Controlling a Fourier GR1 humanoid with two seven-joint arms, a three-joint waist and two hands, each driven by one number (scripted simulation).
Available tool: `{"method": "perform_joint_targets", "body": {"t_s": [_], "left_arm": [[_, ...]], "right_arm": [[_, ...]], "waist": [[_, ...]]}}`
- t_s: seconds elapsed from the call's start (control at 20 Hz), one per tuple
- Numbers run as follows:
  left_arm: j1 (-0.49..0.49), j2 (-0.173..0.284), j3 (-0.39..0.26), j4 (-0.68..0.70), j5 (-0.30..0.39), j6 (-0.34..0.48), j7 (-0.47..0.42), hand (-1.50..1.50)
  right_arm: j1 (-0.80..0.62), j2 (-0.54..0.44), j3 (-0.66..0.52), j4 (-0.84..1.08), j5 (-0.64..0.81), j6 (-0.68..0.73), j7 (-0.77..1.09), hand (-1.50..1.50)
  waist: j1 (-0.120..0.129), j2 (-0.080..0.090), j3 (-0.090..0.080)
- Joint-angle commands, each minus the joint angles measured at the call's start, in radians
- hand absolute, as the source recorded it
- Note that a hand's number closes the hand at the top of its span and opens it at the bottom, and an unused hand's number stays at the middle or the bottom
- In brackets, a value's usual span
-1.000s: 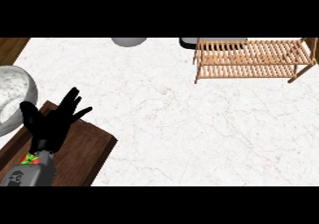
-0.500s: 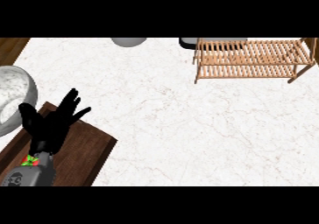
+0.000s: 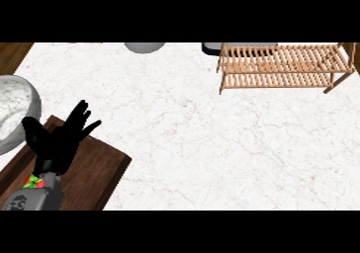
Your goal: Pick the lemon from the placemat and place it in the tiered shelf
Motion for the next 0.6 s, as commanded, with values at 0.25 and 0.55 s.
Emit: {"method": "perform_joint_targets", "body": {"t_s": [0.25,0.55], "left_arm": [[0.067,-0.015,-0.018,0.064,-0.020,0.002,0.026,0.00],[0.041,0.000,-0.001,0.064,-0.004,-0.014,0.051,0.00]], "right_arm": [[-0.078,-0.016,-0.178,0.052,-0.165,-0.041,0.065,-1.50],[-0.068,-0.096,-0.218,0.077,-0.154,-0.188,0.042,-1.50]], "waist": [[-0.008,0.005,-0.016],[-0.004,0.012,-0.016]]}}
